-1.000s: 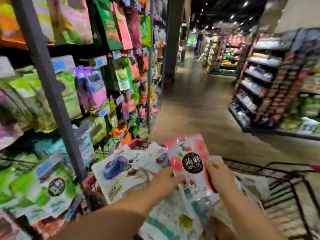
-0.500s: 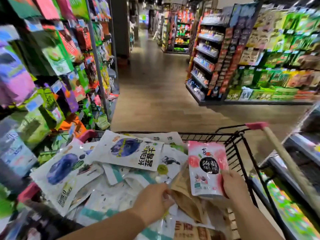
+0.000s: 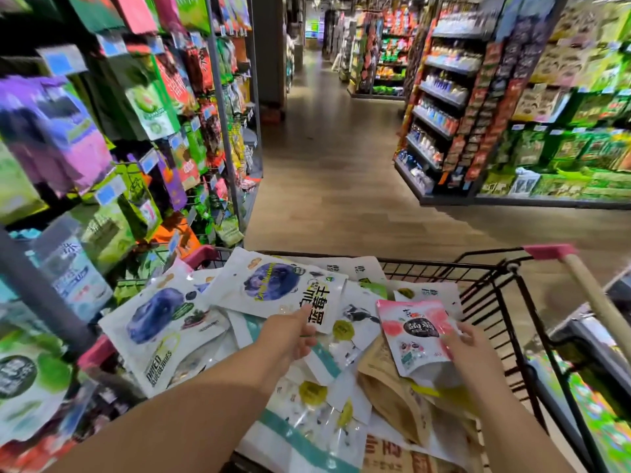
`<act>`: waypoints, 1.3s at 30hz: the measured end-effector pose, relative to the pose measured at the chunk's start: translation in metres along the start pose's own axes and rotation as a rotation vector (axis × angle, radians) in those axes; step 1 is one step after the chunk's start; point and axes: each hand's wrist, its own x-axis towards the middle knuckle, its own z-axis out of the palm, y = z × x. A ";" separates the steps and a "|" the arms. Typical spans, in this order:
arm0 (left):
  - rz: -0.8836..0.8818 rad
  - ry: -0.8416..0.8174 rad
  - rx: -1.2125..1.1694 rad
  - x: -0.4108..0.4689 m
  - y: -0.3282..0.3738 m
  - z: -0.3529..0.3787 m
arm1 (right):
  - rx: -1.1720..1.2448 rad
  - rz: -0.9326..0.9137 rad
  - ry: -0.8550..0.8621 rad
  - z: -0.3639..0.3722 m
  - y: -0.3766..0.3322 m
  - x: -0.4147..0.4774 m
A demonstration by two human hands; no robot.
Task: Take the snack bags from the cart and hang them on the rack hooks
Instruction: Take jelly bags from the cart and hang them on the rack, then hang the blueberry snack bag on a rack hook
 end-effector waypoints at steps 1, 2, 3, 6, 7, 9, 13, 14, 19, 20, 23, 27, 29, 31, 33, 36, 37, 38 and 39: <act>0.008 0.041 -0.036 0.005 -0.001 -0.003 | -0.077 -0.042 0.003 0.001 -0.002 -0.001; 0.021 0.089 -0.067 0.009 -0.002 -0.006 | -0.185 -0.081 0.013 0.002 -0.004 -0.003; 0.034 0.135 -0.098 0.014 -0.003 -0.009 | -0.314 -0.110 0.029 0.002 -0.008 -0.006; 0.009 0.195 -0.181 0.024 -0.004 -0.016 | -0.621 -0.167 0.069 0.006 -0.026 -0.013; -0.012 0.186 -0.195 0.025 -0.004 -0.017 | -0.666 -0.195 0.060 0.010 -0.033 -0.014; -0.047 0.159 -0.199 0.027 -0.003 -0.018 | -0.681 -0.274 0.015 0.021 -0.044 -0.014; -0.079 0.149 -0.211 0.032 0.000 -0.020 | -0.500 -0.344 -0.206 0.045 -0.061 -0.016; -0.077 0.150 -0.222 0.033 0.001 -0.020 | -0.475 -0.355 -0.243 0.050 -0.065 -0.017; 0.006 0.114 -0.196 0.033 0.003 -0.024 | -0.488 -0.428 -0.286 0.064 -0.079 -0.018; 0.018 0.098 -0.179 0.030 0.002 -0.027 | -0.474 -0.425 -0.291 0.067 -0.082 -0.017; 0.029 0.007 -0.226 0.022 0.001 -0.040 | -0.439 -0.450 -0.303 0.078 -0.094 -0.016; 0.046 -0.056 -0.267 0.011 0.002 -0.058 | -0.393 -0.464 -0.362 0.100 -0.106 -0.014; 0.055 -0.032 -0.228 0.003 0.004 -0.067 | -0.444 -0.456 -0.403 0.113 -0.110 -0.015; 0.074 -0.033 -0.210 -0.001 0.003 -0.075 | -0.463 -0.416 -0.483 0.121 -0.114 -0.021; 0.109 -0.028 -0.236 -0.009 0.002 -0.081 | -0.423 -0.377 -0.560 0.128 -0.117 -0.027; 0.160 -0.030 -0.344 -0.016 -0.005 -0.092 | -0.240 -0.350 -0.590 0.136 -0.118 -0.042; 0.165 -0.037 -0.384 -0.022 -0.006 -0.095 | -0.187 -0.372 -0.597 0.139 -0.120 -0.050; 0.158 -0.040 -0.415 -0.026 -0.009 -0.099 | -0.138 -0.403 -0.603 0.143 -0.120 -0.056; 0.137 -0.034 -0.438 -0.032 -0.011 -0.104 | -0.089 -0.437 -0.597 0.150 -0.120 -0.062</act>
